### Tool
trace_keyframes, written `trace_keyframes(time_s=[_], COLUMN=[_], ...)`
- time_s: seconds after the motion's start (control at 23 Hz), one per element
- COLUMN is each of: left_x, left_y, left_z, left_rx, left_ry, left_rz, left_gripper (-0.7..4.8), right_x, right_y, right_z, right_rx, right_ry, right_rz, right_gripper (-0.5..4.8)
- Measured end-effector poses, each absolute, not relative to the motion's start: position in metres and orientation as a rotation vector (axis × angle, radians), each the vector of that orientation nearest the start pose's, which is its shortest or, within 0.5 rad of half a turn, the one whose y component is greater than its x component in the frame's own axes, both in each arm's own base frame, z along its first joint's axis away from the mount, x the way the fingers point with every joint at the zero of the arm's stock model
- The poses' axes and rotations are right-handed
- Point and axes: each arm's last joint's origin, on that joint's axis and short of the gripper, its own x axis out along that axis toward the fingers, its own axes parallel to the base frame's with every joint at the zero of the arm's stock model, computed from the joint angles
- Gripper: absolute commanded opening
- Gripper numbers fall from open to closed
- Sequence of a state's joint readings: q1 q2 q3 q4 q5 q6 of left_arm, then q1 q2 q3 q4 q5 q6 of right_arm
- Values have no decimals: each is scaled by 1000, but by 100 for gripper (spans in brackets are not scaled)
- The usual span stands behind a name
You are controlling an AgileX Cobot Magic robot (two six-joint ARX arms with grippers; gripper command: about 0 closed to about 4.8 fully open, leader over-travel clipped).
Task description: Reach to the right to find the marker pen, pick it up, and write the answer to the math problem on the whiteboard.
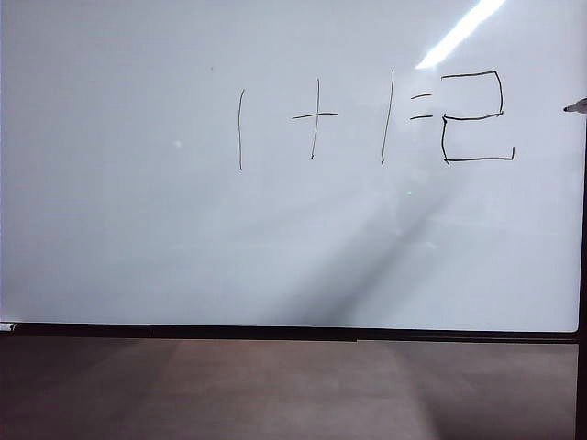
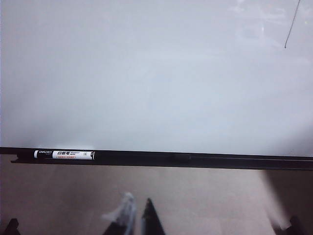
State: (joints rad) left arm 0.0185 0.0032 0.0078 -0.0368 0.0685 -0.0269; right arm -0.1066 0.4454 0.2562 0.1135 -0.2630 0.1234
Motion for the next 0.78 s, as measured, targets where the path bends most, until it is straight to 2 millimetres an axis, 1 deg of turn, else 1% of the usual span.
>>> trace_keyframes(time_s=[0.17, 0.35, 0.44, 0.61, 0.78], left_x=[97, 97, 97, 97, 97], left_y=[0, 0, 0, 0, 0], left_z=[162, 162, 162, 162, 162], left_rx=[-28, -28, -28, -28, -28], left_ry=[33, 33, 33, 33, 33], left_rz=[-50, -50, -49, -50, -50], left_gripper=[27, 27, 27, 27, 27], right_x=[126, 110, 106, 100, 97], right_y=[-7, -5, -3, -4, -4], right_z=[223, 226, 226, 210, 199], right_rx=[138, 142, 120, 103, 96], right_ry=[86, 53, 35, 34, 7], right_rz=[146, 161, 167, 103, 52], right_gripper=[0, 0, 0, 0, 0])
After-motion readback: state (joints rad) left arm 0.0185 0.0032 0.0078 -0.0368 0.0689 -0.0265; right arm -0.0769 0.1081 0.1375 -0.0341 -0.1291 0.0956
